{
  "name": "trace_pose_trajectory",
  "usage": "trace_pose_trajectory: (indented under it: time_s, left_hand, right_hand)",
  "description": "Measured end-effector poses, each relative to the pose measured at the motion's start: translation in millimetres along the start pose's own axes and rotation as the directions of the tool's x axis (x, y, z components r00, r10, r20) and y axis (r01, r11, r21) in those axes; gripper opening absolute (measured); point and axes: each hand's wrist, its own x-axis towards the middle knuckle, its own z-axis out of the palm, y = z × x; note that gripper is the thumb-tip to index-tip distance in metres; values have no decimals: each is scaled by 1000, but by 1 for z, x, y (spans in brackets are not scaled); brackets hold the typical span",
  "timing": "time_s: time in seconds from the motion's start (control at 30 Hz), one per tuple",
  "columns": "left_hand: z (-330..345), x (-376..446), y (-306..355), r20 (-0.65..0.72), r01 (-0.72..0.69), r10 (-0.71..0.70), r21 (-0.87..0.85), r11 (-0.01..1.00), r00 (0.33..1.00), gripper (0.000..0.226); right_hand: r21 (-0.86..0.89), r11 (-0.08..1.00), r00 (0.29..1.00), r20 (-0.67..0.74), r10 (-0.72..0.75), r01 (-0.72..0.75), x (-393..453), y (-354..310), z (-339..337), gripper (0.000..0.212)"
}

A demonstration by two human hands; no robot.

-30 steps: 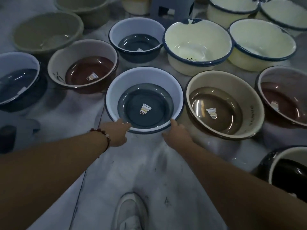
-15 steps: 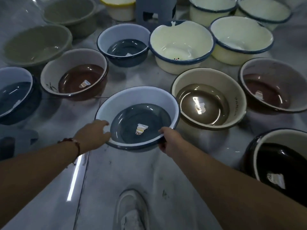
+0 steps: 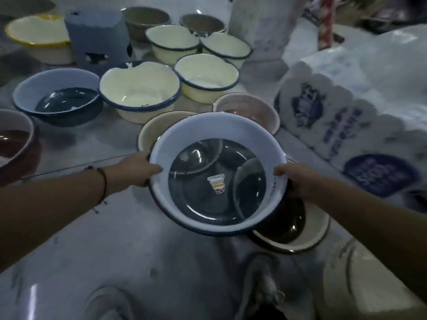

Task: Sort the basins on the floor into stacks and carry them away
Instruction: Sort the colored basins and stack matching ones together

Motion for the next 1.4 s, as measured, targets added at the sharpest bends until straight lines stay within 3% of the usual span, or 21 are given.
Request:
trace_pose_trajectory:
  time_s: [0.1, 0.23, 0.33, 0.47, 0.6, 0.67, 0.77, 0.83, 0.9, 0.97, 1.03, 1.1, 1.23, 1.4]
  left_hand:
    - [61, 15, 63, 105, -107, 109, -17, 994, 989, 30]
    - [132, 32, 104, 203, -174, 160, 53, 983, 966, 26]
    - [172, 45, 97, 192, -188, 159, 141, 972, 968, 22]
    - [201, 58, 62, 163, -268, 223, 341, 901, 961, 16]
    - [217, 76, 39, 183, -221, 155, 434, 873, 971, 21]
    - [222, 84, 33, 178, -192, 121, 466, 864, 977, 25]
    - [225, 95, 32, 172, -196, 123, 516, 834, 977, 28]
    - [222, 99, 34, 191, -226, 139, 581, 782, 972, 30]
    - [214, 96, 37, 235, -290, 177, 659, 694, 956, 38]
    - [198, 88, 40, 284, -352, 208, 759, 547, 936, 47]
    - [176, 77, 46, 307, -385, 256, 850, 359, 917, 57]
    - [147, 60, 56, 302, -388, 305, 879, 276, 903, 64]
    - [81, 10, 73, 261, -365, 354, 892, 268, 898, 64]
    - [11, -65, 78, 152, -255, 304, 906, 337, 940, 66]
  right_hand:
    - [-80, 997, 974, -226, -28, 10, 15, 18, -72, 42]
    - [-126, 991, 937, -348, -13, -33, 32, 66, -123, 44]
    - [-140, 983, 924, -380, 54, -115, 49, 101, -124, 44]
    - [-283, 949, 951, -307, 44, -135, 67, 133, -103, 65]
    - [-445, 881, 979, -182, 89, -162, 81, 149, -84, 83]
    - [-583, 788, 980, -143, 140, -198, 86, 152, -78, 83]
    - [-817, 550, 977, -72, 201, -173, 94, 153, -72, 64]
    - [-884, 440, 984, -98, 148, -154, 96, 150, -68, 63]
    - [-919, 389, 998, -68, -7, -60, 92, 141, -62, 70]
    - [-958, 264, 982, 63, -179, 110, 82, 122, -50, 79]
    - [-952, 190, 947, 185, -264, 239, 71, 101, -34, 81]
    - [-929, 164, 914, 275, -297, 333, 56, 79, -19, 79]
    - [-869, 150, 847, 399, -351, 472, 5, 42, 0, 78]
    - [-826, 167, 789, 425, -443, 539, -61, 18, 21, 79]
